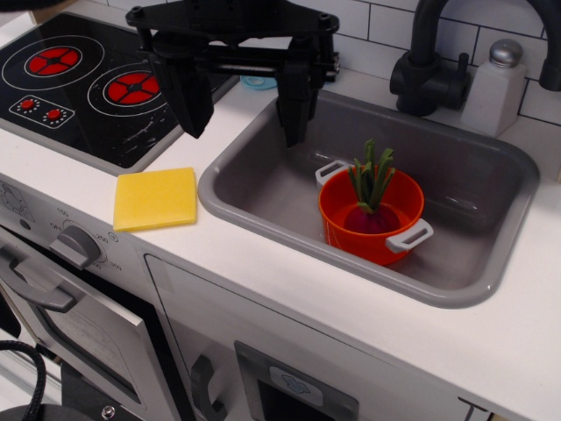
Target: Take beet from pot sink
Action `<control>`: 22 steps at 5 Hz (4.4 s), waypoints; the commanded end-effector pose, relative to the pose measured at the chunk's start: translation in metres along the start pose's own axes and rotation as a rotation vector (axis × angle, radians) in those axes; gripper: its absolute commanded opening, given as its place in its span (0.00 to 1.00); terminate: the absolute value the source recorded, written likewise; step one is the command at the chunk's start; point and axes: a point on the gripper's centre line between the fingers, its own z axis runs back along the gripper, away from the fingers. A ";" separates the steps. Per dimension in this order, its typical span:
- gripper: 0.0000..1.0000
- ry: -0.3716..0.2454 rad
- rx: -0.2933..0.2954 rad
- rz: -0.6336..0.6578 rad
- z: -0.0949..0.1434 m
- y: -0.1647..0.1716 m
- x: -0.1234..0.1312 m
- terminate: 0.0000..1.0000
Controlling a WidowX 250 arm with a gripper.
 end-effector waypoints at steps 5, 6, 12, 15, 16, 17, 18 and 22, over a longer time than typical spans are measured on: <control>1.00 -0.166 -0.023 0.168 -0.101 -0.064 0.059 0.00; 1.00 -0.200 -0.022 0.218 -0.097 -0.067 0.081 0.00; 0.00 -0.166 0.138 0.262 -0.129 -0.063 0.104 0.00; 0.00 -0.225 0.108 0.358 -0.102 -0.056 0.117 0.00; 0.00 -0.238 0.098 0.436 -0.079 -0.051 0.124 0.00; 0.00 -0.224 0.095 0.493 -0.058 -0.047 0.125 0.00; 0.00 -0.220 0.047 0.533 -0.045 -0.062 0.124 0.00; 0.00 -0.230 0.054 0.523 -0.091 -0.134 0.110 0.00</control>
